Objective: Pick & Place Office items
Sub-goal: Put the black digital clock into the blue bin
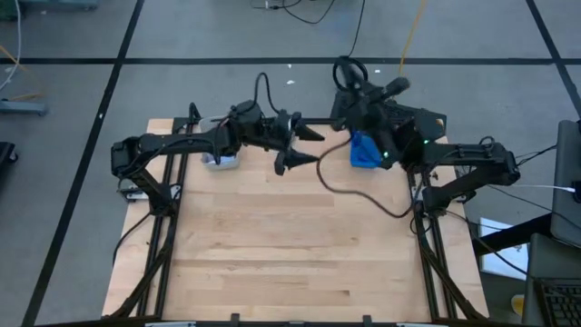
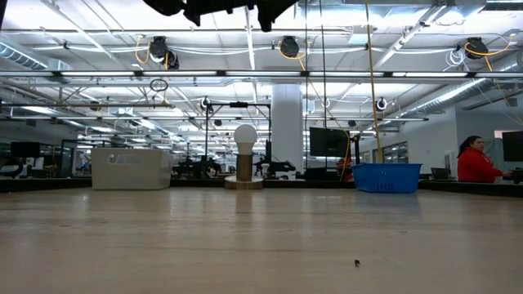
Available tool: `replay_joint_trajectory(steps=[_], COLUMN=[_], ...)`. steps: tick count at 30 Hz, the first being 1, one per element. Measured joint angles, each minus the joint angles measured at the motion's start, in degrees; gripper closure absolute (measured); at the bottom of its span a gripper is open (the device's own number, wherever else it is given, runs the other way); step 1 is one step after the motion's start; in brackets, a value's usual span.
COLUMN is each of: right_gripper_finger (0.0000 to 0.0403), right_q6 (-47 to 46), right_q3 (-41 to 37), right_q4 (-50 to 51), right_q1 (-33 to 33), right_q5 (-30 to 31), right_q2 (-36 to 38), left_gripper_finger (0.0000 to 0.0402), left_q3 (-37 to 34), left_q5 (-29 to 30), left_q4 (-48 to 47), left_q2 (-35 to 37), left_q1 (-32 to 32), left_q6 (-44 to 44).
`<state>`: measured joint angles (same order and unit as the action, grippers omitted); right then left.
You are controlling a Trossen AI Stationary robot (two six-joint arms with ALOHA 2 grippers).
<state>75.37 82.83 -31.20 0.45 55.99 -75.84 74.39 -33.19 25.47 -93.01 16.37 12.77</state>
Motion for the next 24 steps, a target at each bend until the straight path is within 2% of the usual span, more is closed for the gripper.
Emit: replay_joint_trajectory(steps=[5,8,13,17,20,24], right_gripper_finger=[0.0348,0.0350,0.0350,0.0350,0.0350,0.0350], right_q6=[-2.5,-2.0,-4.4,-5.1,-6.4,-11.4], right_q3=[7.0,9.9,13.9,15.2,15.2,15.2], right_q4=[13.3,18.1,27.1,27.7,29.5,34.3], right_q1=[-1.1,-1.3,-1.2,-2.5,-4.8,-9.1], right_q5=[13.0,18.1,19.0,19.3,19.5,20.4], right_q2=[0.2,0.1,0.3,0.6,0.7,0.6], left_gripper_finger=[0.0082,0.0095,0.0102,0.0092,0.0081,0.0074], left_q3=[0.0,0.0,0.0,-1.2,-4.2,-9.3], left_q5=[-0.1,0.2,0.1,-0.3,0.2,4.0], left_q4=[-5.0,-8.1,-12.7,-14.0,-14.3,-14.3], left_q2=[0.1,0.2,1.0,3.4,7.5,13.9], left_q1=[-2.0,-2.7,-2.9,-3.0,-3.0,-2.9], left_q6=[-7.6,-10.8,-13.7,-16.0,-17.1,-18.4])
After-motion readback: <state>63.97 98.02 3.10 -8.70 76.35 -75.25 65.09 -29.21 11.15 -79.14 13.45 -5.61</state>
